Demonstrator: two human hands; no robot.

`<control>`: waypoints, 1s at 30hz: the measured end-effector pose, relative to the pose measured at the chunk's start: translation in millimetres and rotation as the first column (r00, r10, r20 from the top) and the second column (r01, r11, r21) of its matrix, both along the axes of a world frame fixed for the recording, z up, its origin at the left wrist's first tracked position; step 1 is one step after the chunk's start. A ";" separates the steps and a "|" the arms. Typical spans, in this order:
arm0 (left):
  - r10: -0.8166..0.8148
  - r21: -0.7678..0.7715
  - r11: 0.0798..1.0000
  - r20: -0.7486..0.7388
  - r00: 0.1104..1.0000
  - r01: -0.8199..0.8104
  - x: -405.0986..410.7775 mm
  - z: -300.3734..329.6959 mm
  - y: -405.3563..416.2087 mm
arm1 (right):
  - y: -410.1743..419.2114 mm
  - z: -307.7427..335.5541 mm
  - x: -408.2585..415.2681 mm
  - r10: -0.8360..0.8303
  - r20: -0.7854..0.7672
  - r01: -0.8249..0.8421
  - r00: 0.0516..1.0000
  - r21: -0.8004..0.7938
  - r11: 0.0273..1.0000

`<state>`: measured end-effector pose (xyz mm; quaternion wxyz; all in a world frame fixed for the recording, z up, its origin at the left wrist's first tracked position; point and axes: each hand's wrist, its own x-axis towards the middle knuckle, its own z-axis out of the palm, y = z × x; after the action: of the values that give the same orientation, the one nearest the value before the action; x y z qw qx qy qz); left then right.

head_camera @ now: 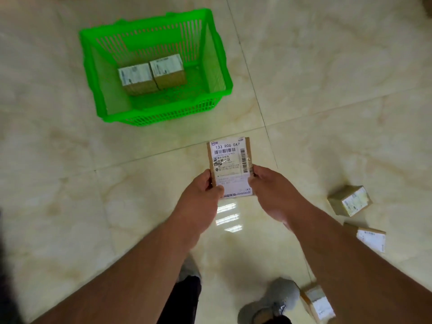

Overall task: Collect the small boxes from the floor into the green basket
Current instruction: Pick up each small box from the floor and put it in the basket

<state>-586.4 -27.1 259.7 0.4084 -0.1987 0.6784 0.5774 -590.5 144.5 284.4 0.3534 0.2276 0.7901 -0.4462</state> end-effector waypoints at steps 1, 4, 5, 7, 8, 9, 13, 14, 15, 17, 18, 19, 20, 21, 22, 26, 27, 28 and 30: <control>0.011 0.004 1.000 -0.005 1.000 -0.011 -9.8 2.9 -11.2 | -10.6 1.7 -11.1 0.010 -0.008 -0.010 1.000 -0.003 1.000; 0.055 0.006 0.998 -0.026 0.998 -0.055 -35.1 8.6 -39.0 | -37.5 0.8 -41.2 0.032 -0.028 -0.032 0.999 -0.008 0.999; 0.073 0.002 0.997 -0.031 0.997 -0.073 -42.8 9.4 -45.8 | -44.3 -0.7 -50.9 0.034 -0.029 -0.034 0.999 -0.017 0.999; 0.102 -0.011 0.995 -0.030 0.994 -0.102 -57.1 8.5 -56.3 | -54.3 -4.9 -70.0 0.046 -0.029 -0.048 0.998 -0.036 0.998; 0.112 -0.015 0.994 -0.026 0.993 -0.113 -64.1 7.8 -60.0 | -57.8 -6.4 -79.8 0.060 -0.029 -0.061 0.998 -0.041 0.997; 0.125 -0.016 0.992 -0.024 0.992 -0.125 -71.6 6.9 -62.8 | -60.8 -7.5 -90.3 0.071 -0.027 -0.072 0.997 -0.042 0.996; 0.193 -0.032 0.981 -0.019 0.981 -0.194 -104.6 8.9 -66.4 | -67.0 -10.8 -132.5 0.137 -0.025 -0.138 0.990 -0.043 0.989; 0.214 -0.035 0.976 -0.013 0.977 -0.214 -113.0 10.9 -66.1 | -68.3 -9.9 -143.8 0.157 -0.025 -0.158 0.987 -0.042 0.987; 0.235 -0.038 0.971 -0.005 0.972 -0.235 -121.3 12.8 -65.2 | -68.3 -8.9 -155.5 0.175 -0.027 -0.176 0.984 -0.043 0.983; 0.279 -0.034 0.960 0.005 0.960 -0.279 -140.6 14.0 -62.0 | -67.2 -6.2 -181.4 0.217 -0.033 -0.218 0.976 -0.044 0.975; 0.296 -0.030 0.955 0.008 0.955 -0.296 -150.0 11.3 -60.5 | -66.8 -5.2 -194.7 0.242 -0.033 -0.243 0.970 -0.037 0.969; 0.318 -0.027 0.948 0.010 0.948 -0.318 -159.8 8.0 -59.3 | -66.9 -5.2 -208.3 0.263 -0.038 -0.264 0.964 -0.030 0.964; 0.348 -0.028 0.937 0.013 0.937 -0.347 -170.1 6.1 -58.4 | -67.9 -5.7 -221.6 0.279 -0.046 -0.281 0.959 -0.023 0.960; 0.384 -0.025 0.923 0.019 0.923 -0.384 -179.3 4.1 -58.4 | -70.6 -6.0 -234.2 0.293 -0.051 -0.294 0.955 -0.017 0.956; 0.425 -0.019 0.905 0.027 0.905 -0.424 -188.0 2.7 -58.7 | -74.4 -5.9 -246.1 0.303 -0.057 -0.304 0.951 -0.009 0.953; 0.570 -0.007 0.821 0.086 0.817 -0.571 -218.1 -7.6 -65.6 | -95.9 -13.8 -288.8 0.384 -0.047 -0.382 0.922 0.054 0.923; 0.594 -0.001 0.802 0.109 0.797 -0.598 -224.3 -11.1 -69.1 | -102.4 -17.0 -298.2 0.414 -0.042 -0.410 0.910 0.073 0.909; 0.608 0.007 0.790 0.123 0.784 -0.613 -230.4 -14.0 -72.9 | -109.2 -20.4 -307.1 0.431 -0.040 -0.427 0.901 0.085 0.900; 0.620 0.022 0.777 0.148 0.771 -0.629 -243.5 -18.1 -81.5 | -122.6 -26.1 -322.6 0.453 -0.028 -0.449 0.891 0.102 0.888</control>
<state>-829.9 -108.6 241.6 0.2441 -0.4361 0.5248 0.6891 -913.1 22.0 258.4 0.4162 0.0425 0.8498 -0.3206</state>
